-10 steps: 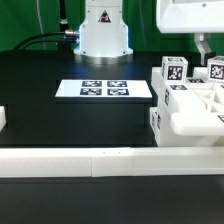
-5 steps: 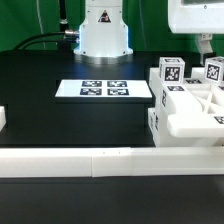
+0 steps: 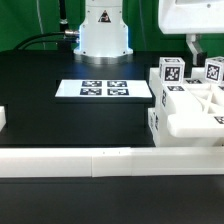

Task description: Assemble chair

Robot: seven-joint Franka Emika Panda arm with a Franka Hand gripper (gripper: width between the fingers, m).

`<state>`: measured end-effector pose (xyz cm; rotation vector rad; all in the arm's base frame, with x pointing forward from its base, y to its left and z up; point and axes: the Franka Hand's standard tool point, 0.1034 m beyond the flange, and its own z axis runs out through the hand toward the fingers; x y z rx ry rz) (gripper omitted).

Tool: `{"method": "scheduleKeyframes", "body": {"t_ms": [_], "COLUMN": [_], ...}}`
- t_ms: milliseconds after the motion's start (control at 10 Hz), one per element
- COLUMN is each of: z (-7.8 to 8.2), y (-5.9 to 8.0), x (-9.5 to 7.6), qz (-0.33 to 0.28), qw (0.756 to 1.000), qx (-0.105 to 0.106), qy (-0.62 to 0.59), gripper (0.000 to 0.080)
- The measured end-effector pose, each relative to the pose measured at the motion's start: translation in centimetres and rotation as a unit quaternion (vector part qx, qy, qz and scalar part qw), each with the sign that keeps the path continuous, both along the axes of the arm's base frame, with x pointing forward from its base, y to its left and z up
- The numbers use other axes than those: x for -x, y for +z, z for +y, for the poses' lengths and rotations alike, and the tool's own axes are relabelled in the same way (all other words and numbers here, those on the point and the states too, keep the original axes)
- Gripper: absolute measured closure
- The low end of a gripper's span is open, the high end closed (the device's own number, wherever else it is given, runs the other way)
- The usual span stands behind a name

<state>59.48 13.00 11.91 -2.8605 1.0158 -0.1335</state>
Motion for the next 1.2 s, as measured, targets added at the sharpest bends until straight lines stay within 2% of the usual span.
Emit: {"method": "scheduleKeyframes", "body": {"t_ms": [300,600,1000,1100,1200], "z": [-0.11,-0.54,-0.89,-0.94,-0.94], "y": [-0.09,0.02,-0.29,-0.31,-0.32], "x": [0.23,-0.30,-0.25,-0.24,-0.23], "qz": [-0.003,0.002,0.004,0.004,0.004], "qw": [0.983,0.947,0.884,0.884,0.885], "qx": [0.027,0.042,0.071,0.071,0.071], "qy": [0.184,0.319,0.461,0.461,0.460], "gripper": [0.0151,0.0151,0.0151,0.0237,0.0379]}}
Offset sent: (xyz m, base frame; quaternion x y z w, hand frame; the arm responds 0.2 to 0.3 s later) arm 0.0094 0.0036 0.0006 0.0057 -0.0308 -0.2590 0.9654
